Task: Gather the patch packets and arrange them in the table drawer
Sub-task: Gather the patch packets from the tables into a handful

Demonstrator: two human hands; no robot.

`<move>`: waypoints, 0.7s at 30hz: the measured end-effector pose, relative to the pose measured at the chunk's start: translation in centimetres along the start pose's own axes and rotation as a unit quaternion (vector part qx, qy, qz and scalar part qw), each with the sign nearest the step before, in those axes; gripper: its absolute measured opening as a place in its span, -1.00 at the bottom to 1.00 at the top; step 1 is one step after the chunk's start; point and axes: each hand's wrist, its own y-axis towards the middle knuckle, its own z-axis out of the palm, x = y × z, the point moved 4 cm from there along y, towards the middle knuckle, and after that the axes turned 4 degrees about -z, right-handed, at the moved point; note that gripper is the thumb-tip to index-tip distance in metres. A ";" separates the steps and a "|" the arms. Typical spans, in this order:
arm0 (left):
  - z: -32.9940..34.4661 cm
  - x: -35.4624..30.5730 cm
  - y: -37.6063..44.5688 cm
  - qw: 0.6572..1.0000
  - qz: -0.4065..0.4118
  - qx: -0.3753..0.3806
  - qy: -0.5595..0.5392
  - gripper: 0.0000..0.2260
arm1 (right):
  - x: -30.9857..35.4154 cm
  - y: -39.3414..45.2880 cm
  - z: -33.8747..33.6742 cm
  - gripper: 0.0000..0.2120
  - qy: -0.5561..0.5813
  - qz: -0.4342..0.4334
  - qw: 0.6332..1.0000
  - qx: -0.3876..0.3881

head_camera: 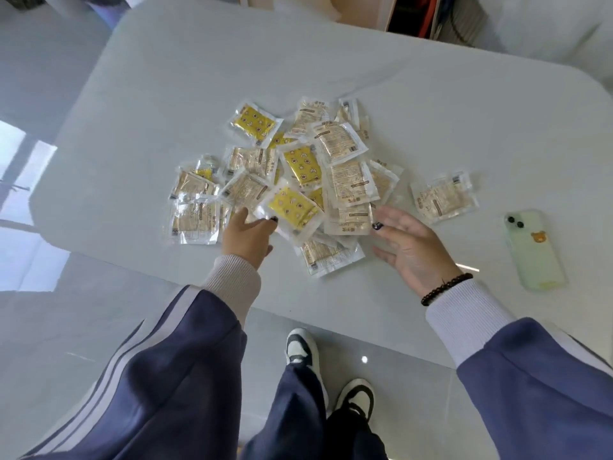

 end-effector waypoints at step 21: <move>-6.9 6.9 5.3 0.913 0.183 0.168 0.325 -0.76 | -12.2 -2.0 7.6 -0.73 -0.213 -0.097 0.942 -0.241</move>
